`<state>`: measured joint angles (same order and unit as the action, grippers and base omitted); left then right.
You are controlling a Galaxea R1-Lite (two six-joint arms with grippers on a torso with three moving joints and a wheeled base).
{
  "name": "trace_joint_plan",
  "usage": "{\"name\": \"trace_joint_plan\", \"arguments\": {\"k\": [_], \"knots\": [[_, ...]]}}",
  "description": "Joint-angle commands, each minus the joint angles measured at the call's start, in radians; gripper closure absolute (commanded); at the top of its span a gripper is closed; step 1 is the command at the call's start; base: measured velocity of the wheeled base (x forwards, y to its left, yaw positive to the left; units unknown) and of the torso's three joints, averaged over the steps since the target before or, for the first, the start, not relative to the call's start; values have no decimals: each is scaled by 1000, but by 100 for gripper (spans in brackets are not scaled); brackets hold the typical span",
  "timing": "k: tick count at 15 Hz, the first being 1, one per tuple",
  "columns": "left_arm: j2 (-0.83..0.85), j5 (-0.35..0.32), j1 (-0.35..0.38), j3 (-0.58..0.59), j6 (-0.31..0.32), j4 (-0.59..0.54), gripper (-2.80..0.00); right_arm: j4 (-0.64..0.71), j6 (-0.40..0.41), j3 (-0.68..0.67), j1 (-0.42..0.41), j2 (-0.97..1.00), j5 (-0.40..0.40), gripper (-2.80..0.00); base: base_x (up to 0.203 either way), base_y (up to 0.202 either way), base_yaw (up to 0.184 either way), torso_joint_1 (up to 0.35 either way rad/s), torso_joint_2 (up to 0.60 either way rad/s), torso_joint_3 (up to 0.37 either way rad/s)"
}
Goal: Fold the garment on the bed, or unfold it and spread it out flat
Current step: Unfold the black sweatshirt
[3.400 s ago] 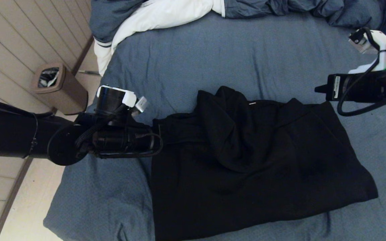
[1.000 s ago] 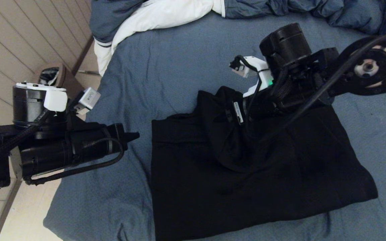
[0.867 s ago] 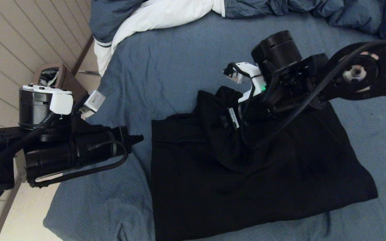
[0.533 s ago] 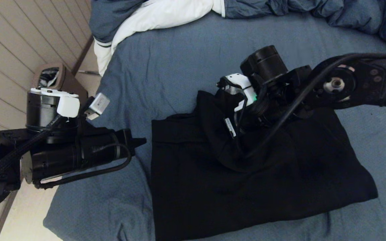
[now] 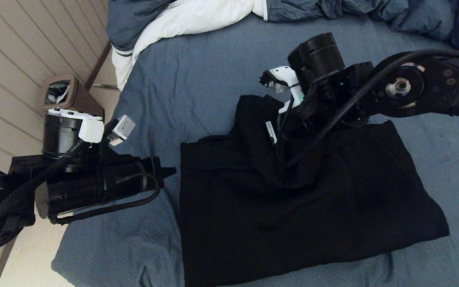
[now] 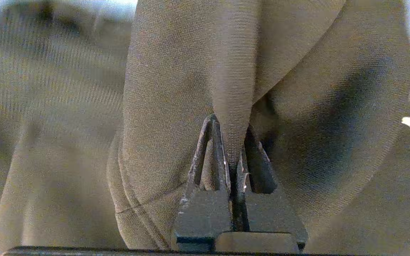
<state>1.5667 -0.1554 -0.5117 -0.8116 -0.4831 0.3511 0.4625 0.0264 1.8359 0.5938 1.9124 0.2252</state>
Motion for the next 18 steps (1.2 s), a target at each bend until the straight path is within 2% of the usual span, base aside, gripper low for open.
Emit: {"name": "trace_joint_plan", "arguments": {"k": [1,4,9,10,13,14,16,18], "knots": [[10,-1,1,2,-3,3,0,-94,4,47,-7,52,47,0,0,0,0,0,0,0],[12,0,-9,8,-3,21,0,-326,25,120,-13,165,184,0,0,0,0,0,0,0],[16,2,-33,47,-2,98,0,-696,123,123,-42,291,325,0,0,0,0,0,0,0],[23,2,-37,49,-2,100,0,-749,151,123,-53,299,339,0,0,0,0,0,0,0],[44,5,-42,58,-2,137,0,-770,185,123,-57,286,349,0,0,0,0,0,0,0],[47,7,-44,60,-2,146,0,-792,195,124,-57,278,359,-280,0,0,0,0,0,0],[47,5,-45,67,-2,149,0,-844,257,124,-57,263,362,-280,0,0,0,0,0,0],[47,6,-53,70,-2,157,0,-862,268,123,-57,239,363,-280,0,0,0,0,0,0]]}}
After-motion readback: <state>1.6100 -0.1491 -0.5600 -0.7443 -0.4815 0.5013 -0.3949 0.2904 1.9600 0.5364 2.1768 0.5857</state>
